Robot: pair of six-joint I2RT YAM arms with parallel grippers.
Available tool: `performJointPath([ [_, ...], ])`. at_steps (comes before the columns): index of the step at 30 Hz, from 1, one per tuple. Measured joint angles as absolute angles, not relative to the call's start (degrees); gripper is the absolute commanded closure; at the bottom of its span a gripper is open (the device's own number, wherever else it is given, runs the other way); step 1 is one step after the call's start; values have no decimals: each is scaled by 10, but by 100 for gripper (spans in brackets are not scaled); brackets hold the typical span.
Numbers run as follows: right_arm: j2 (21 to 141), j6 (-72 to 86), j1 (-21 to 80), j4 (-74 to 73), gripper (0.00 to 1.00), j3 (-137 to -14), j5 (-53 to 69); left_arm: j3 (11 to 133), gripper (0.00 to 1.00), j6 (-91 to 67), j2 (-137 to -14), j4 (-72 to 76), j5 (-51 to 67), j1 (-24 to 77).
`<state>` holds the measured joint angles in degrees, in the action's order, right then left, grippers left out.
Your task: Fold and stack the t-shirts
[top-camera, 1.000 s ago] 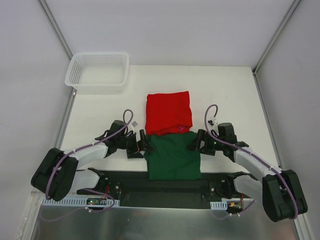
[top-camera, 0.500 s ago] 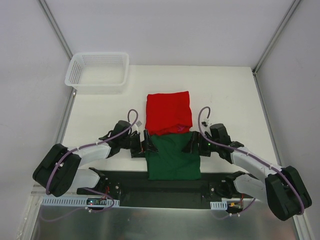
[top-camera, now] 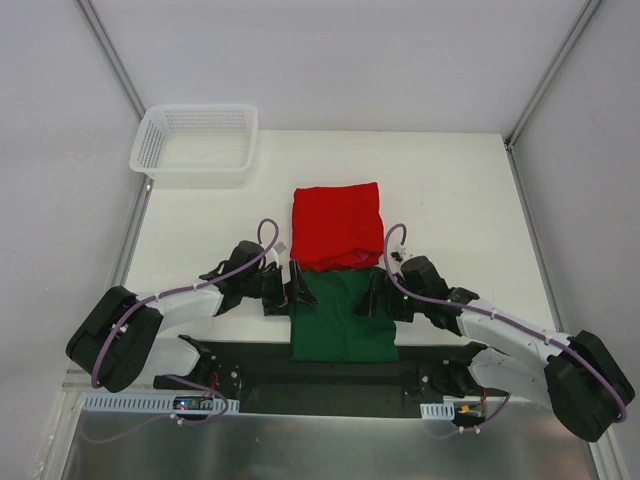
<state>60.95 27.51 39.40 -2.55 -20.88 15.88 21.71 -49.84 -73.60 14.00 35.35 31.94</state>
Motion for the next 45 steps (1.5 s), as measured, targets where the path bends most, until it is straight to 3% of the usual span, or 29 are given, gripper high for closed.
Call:
performJointPath([
  [8,552,318,407,-111,4,-205,119,217,1,-486,-717,113,342,319],
  [20,629,362,485,-221,4,-281,43,217,1,-473,-674,68,328,320],
  [43,702,390,496,-123,4,-291,81,265,1,-465,-773,91,331,347],
  [45,702,392,495,-123,4,-290,83,268,7,-465,-777,93,331,352],
])
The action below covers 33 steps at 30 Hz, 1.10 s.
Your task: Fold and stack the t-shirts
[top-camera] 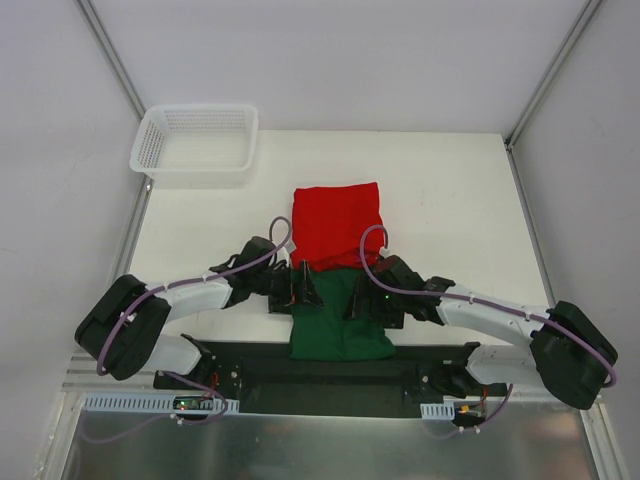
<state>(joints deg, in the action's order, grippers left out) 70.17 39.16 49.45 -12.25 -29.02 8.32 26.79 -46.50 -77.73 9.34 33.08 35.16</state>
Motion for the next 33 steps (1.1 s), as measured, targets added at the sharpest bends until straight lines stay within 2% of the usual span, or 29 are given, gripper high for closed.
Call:
performJointPath([
  [1,701,393,494,-123,4,-290,83,268,16,-465,-777,94,331,352],
  [2,701,394,494,-123,4,-290,83,268,31,-465,-777,94,330,352],
  [3,700,394,494,-124,4,-289,82,268,40,-465,-778,94,330,353],
  [5,699,396,494,-124,4,-289,81,267,52,-462,-780,90,324,353],
  [7,698,397,494,-124,1,-289,79,265,53,-457,-789,85,319,353],
  [9,697,400,494,-124,11,-288,76,263,53,-456,-795,83,318,353],
  [10,696,401,495,-124,21,-288,74,263,53,-456,-795,83,318,353],
  [11,694,402,495,-125,23,-286,71,263,52,-456,-795,83,317,353],
  [14,678,406,495,-123,42,-271,58,263,53,-456,-795,83,316,353],
  [15,671,407,495,-123,62,-266,51,263,62,-456,-795,83,316,353],
  [17,663,404,494,-127,84,-258,37,263,79,-455,-795,82,314,353],
  [18,663,407,492,-133,98,-253,31,263,94,-455,-795,79,312,353],
  [19,663,408,489,-135,99,-251,28,263,100,-457,-795,77,310,353],
  [33,660,402,493,-146,99,-256,16,263,100,-454,-783,72,309,357],
])
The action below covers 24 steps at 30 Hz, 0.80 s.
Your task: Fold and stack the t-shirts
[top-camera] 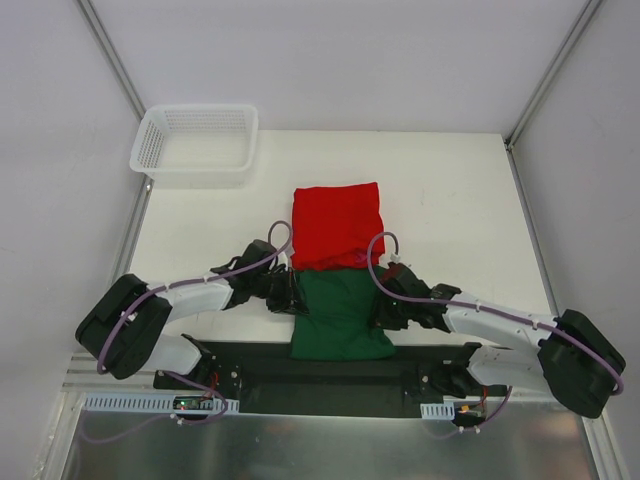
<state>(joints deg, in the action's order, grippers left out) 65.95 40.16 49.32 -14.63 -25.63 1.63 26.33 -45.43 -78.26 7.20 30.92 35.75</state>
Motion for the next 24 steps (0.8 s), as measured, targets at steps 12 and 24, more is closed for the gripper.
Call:
performJointPath([
  [12,604,394,535,-273,99,-307,-33,269,100,-456,-659,-3,298,379],
  [24,569,388,570,-361,99,-374,-93,303,100,-455,-626,-63,288,383],
])
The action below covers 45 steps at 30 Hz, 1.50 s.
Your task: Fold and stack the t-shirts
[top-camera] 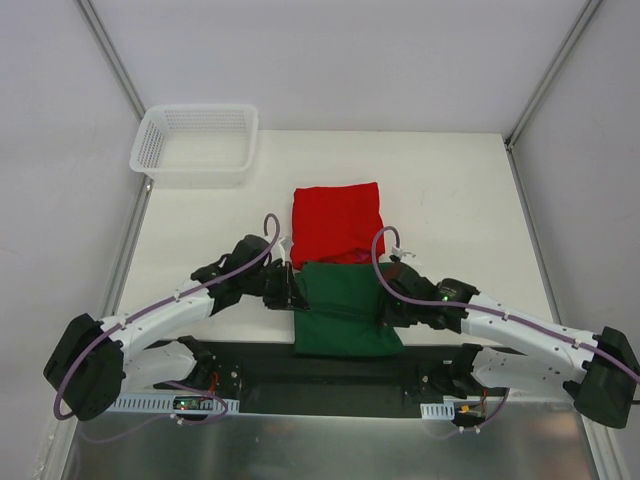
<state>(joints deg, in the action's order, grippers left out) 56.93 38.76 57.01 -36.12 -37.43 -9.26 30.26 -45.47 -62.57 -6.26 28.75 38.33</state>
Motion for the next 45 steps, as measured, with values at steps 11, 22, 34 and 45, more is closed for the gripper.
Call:
performJointPath([
  [11,566,389,599,-390,99,-415,-129,362,100,-436,-596,-143,261,387],
  [22,566,388,618,-428,99,-467,-161,396,100,-426,-579,-190,243,387],
  [34,573,365,621,-464,99,-541,-204,500,100,-397,-579,-260,217,387],
  [45,634,289,615,-510,99,-668,-248,574,100,-375,-592,-313,185,386],
])
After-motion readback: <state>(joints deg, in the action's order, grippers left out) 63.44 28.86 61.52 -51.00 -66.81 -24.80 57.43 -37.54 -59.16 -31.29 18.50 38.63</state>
